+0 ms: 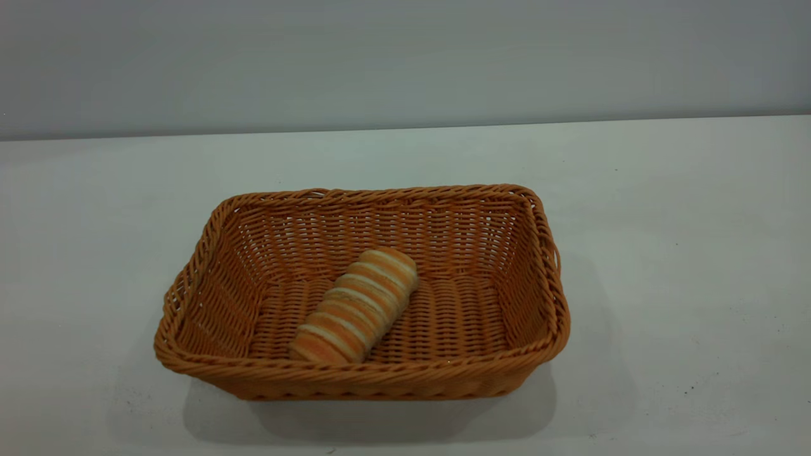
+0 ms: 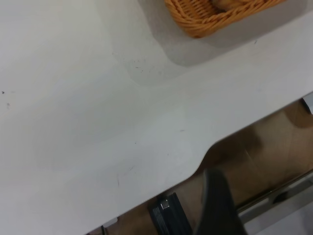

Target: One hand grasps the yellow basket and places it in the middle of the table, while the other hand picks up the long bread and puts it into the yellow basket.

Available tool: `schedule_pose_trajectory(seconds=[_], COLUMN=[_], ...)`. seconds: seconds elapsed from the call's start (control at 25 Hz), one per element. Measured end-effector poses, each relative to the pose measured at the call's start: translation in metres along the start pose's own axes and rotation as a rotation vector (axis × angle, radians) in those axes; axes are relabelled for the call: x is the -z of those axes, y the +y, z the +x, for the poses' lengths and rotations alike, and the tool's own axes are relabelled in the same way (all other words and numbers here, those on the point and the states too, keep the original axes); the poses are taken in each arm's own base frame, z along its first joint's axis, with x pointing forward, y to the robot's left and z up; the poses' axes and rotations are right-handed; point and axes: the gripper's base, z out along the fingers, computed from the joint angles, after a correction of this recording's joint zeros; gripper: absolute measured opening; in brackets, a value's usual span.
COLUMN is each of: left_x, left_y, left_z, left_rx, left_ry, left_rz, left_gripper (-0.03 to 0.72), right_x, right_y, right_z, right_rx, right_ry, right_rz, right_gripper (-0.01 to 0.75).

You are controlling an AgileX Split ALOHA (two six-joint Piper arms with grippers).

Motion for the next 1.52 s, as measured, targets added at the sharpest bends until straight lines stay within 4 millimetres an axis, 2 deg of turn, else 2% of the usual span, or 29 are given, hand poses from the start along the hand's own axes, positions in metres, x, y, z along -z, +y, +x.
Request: schedule_pose_trajectory(seconds=[0.28, 0.52, 0.64, 1.52], left_x=[0.004, 0.016, 0.017, 0.017], left_y=[-0.002, -0.010, -0.011, -0.012], left_z=[0.005, 0.021, 0.023, 0.023], left_rx=[0.008, 0.057, 0.075, 0.083], left_ry=[-0.049, -0.199, -0.217, -0.217], left_rz=[-0.026, -0.138, -0.167, -0.175], left_gripper=[0.544, 0.544, 0.544, 0.544], right_x=[0.000, 0.000, 0.000, 0.000], right_y=[0.000, -0.001, -0.002, -0.002], right_z=[0.000, 0.000, 0.000, 0.000], right_rx=[-0.058, -0.161, -0.193, -0.210], right_ry=[0.001, 0.002, 0.002, 0.002], right_rz=[0.069, 0.207, 0.249, 0.262], right_gripper=[0.242, 0.239, 0.239, 0.239])
